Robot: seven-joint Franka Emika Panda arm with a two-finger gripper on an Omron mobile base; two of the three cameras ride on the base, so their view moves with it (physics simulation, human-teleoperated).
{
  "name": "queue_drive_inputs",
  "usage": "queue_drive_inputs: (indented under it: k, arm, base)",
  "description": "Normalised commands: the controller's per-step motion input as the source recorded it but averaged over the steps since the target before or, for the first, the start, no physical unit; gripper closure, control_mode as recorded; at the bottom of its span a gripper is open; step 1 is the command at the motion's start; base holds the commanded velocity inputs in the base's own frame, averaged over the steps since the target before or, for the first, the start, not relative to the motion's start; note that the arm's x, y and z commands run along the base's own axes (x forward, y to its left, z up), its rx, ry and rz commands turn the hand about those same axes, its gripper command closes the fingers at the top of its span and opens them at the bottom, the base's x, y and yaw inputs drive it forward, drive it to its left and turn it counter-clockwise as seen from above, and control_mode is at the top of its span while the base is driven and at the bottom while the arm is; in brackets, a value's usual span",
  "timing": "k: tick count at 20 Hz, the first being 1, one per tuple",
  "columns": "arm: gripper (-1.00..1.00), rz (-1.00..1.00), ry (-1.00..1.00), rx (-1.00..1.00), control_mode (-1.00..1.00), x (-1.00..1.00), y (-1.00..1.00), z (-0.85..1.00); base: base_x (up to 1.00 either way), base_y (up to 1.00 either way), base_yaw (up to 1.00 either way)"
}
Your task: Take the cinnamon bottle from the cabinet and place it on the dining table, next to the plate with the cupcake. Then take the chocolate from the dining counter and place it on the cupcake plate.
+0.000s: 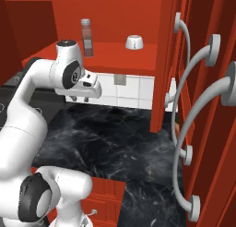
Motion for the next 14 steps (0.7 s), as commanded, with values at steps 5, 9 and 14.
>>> queue_drive_inputs:
  k: [5,9,14]
  arm:
    - [-1.00,0.01,-0.18,0.00,-1.00,-0.20,0.00,0.00]
    - [-1.00,0.03,-0.59,0.00,-1.00,-0.30,0.00,0.16]
    - [-1.00,0.08,-0.63,0.00,-1.00,-0.05,0.01,0.42]
  base:
    - [0.00,0.00,0.00]
    - [0.00,0.00,0.00]
    - [0.00,0.00,0.00]
